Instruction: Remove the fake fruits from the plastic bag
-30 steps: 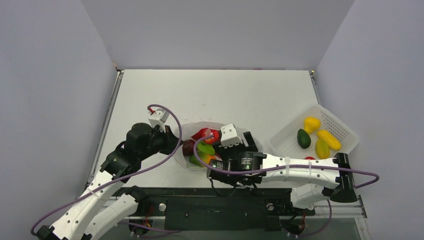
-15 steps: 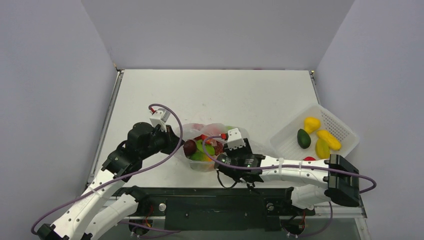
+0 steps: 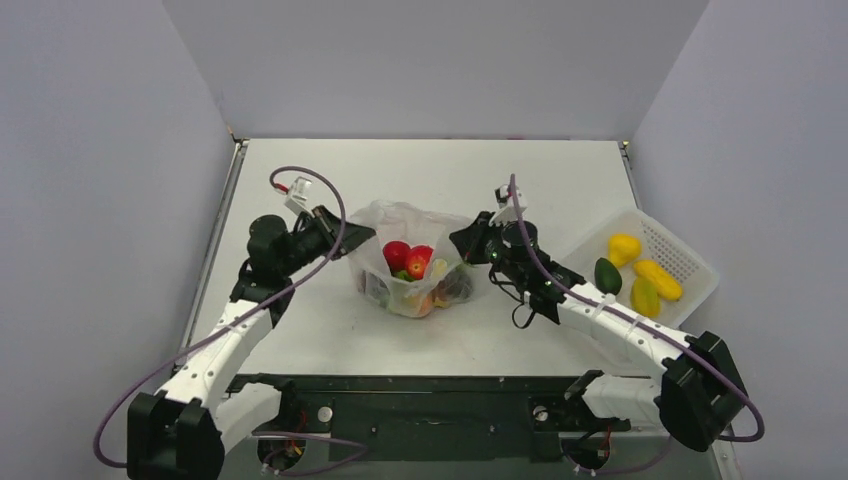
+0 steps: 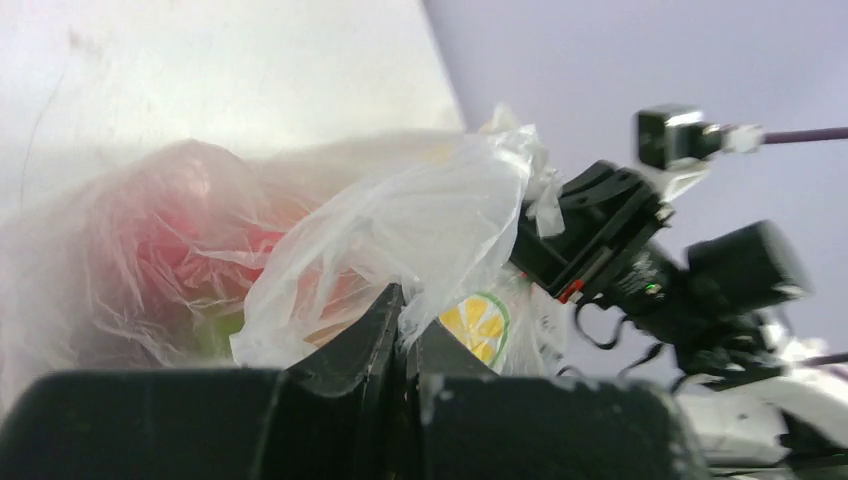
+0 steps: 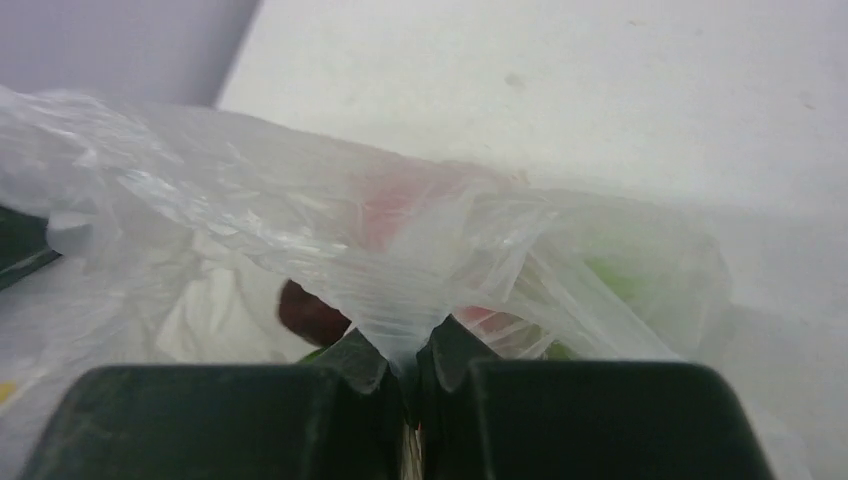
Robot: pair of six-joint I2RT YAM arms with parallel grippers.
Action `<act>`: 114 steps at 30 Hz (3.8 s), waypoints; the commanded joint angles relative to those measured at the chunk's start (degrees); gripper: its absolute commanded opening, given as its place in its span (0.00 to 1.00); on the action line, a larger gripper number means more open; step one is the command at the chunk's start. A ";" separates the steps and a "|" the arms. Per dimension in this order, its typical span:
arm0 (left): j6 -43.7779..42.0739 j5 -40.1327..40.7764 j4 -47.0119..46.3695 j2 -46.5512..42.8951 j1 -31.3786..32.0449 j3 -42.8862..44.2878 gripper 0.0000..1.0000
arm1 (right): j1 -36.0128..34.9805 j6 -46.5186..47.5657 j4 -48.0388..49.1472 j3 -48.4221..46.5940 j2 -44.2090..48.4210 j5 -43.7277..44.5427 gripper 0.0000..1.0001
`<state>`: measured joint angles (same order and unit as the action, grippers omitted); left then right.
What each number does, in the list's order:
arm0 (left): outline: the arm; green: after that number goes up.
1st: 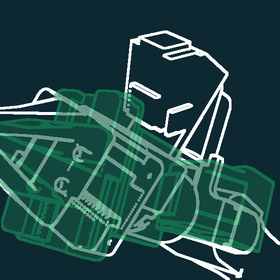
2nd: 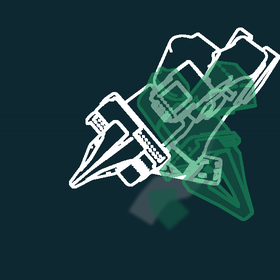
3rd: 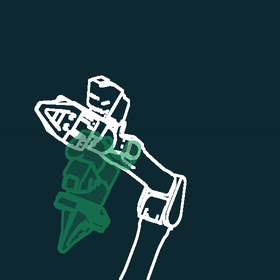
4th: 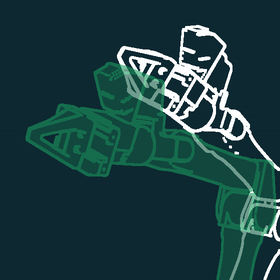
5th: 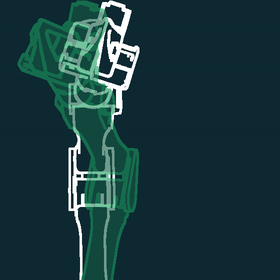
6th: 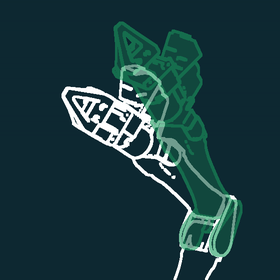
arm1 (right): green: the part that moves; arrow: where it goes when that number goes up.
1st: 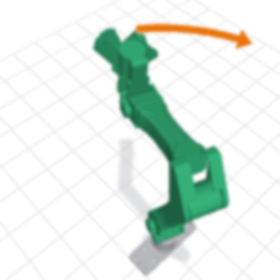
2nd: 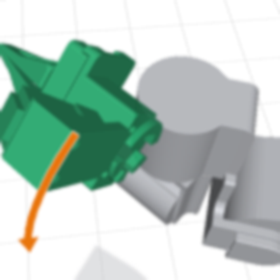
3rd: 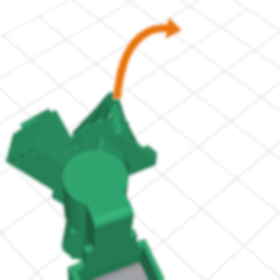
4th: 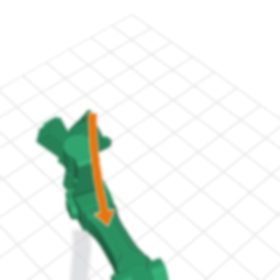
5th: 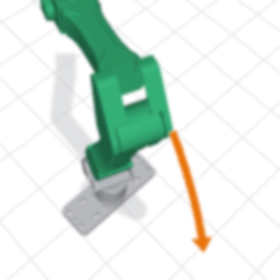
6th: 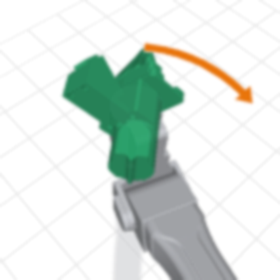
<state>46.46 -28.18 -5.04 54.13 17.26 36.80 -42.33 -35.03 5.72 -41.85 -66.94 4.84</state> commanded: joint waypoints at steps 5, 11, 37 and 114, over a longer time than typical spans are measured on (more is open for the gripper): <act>39.96 -20.03 -65.37 19.33 -13.34 6.47 0.00 | 16.61 -33.19 48.97 -9.06 -15.74 -41.58 0.00; 47.34 -21.77 -77.51 23.09 -16.90 5.15 0.00 | 19.14 -34.90 47.83 -14.90 -19.65 -46.38 0.00; 6.48 -20.71 -4.29 -18.48 -13.66 -21.90 0.22 | 2.29 6.60 -29.12 -1.59 2.93 -0.70 0.50; -57.67 42.06 25.84 20.98 31.59 25.54 0.00 | -21.25 -17.18 -5.50 17.65 2.89 18.46 0.09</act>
<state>-13.54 16.29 23.99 76.86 48.66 61.32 -60.27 -51.70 0.51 -21.43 -66.26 20.73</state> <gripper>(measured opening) 0.020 0.089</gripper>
